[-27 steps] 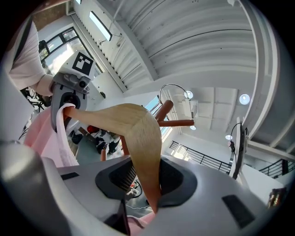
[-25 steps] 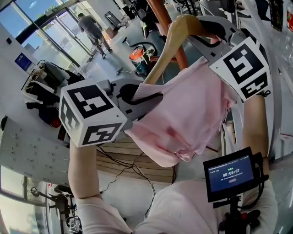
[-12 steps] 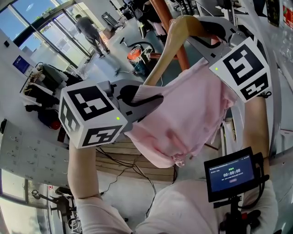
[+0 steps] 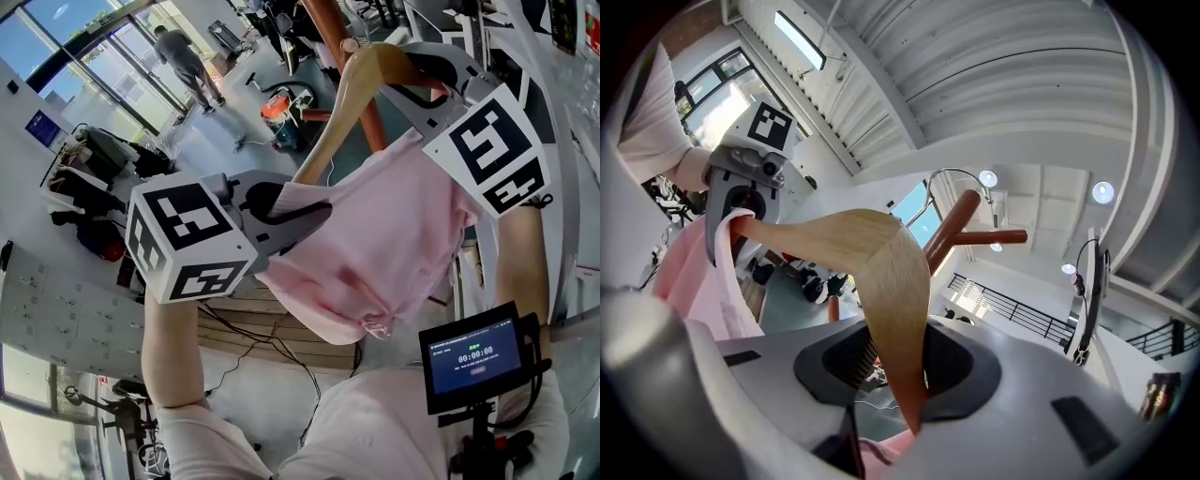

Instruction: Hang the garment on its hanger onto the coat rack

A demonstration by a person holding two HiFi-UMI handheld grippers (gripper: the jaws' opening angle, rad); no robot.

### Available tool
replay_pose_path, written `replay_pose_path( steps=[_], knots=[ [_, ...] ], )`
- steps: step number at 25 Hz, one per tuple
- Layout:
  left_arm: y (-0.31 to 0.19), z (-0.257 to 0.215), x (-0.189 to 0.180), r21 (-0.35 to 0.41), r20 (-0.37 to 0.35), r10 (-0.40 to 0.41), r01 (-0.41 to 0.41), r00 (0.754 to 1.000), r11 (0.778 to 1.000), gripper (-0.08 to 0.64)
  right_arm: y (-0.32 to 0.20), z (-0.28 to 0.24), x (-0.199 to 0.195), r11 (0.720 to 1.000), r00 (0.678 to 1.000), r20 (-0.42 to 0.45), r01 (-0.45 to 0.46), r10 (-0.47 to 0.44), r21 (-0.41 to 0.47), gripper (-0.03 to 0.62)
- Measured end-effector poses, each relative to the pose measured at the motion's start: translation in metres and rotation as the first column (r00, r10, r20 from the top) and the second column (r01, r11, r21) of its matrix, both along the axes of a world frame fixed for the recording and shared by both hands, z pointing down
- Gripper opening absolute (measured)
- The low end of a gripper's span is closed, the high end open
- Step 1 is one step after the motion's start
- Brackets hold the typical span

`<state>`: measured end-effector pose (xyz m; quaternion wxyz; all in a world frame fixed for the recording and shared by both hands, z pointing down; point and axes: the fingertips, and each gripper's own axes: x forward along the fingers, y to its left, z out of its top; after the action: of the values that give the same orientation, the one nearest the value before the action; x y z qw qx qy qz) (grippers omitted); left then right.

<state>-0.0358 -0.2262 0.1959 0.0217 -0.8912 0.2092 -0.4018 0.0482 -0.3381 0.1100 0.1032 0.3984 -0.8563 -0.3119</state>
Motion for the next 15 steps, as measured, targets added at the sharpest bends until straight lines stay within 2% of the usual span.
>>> replay_pose_path(
  steps=[15],
  knots=[
    [0.009,0.010,-0.007,-0.006,0.004,0.029,-0.029,1.000,1.000,0.041,0.013,0.008,-0.005,1.000,1.000,-0.011,-0.020,0.020,0.014,0.135]
  ],
)
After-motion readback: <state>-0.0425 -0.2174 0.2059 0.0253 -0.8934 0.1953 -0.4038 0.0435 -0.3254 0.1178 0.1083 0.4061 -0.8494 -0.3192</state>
